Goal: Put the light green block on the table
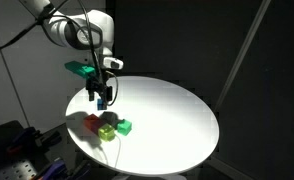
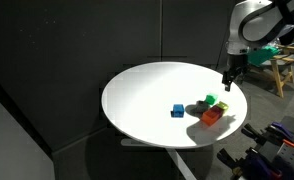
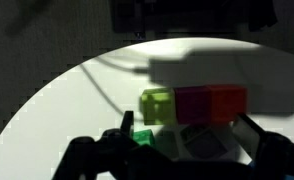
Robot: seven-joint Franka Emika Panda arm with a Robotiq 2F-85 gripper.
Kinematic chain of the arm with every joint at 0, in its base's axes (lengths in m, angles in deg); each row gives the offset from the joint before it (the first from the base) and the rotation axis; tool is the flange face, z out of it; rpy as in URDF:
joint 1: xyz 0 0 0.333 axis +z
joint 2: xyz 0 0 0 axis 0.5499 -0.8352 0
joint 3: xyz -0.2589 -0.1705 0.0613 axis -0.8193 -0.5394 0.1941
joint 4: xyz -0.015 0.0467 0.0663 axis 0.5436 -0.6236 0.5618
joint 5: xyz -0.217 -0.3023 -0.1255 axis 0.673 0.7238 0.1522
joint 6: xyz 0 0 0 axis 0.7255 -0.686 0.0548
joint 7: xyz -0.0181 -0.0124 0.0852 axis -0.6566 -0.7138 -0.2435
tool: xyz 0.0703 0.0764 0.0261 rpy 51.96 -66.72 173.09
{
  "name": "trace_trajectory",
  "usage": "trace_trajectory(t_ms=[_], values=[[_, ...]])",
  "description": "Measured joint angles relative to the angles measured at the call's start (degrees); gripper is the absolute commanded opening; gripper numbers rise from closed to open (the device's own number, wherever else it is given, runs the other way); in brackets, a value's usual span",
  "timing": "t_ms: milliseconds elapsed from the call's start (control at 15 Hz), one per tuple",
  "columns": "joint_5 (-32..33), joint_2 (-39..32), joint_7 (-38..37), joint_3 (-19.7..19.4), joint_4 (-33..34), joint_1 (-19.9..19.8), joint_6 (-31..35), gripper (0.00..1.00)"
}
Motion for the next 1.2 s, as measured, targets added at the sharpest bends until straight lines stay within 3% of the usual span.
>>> trace_trajectory(t_ms=[600,1200], values=[[-3.0,10.1,0.4,0.7,-0.4,0.0,-7.3,1.0],[-3.6,15.3,0.4,0.9,2.9,0.1,-11.5,1.0]])
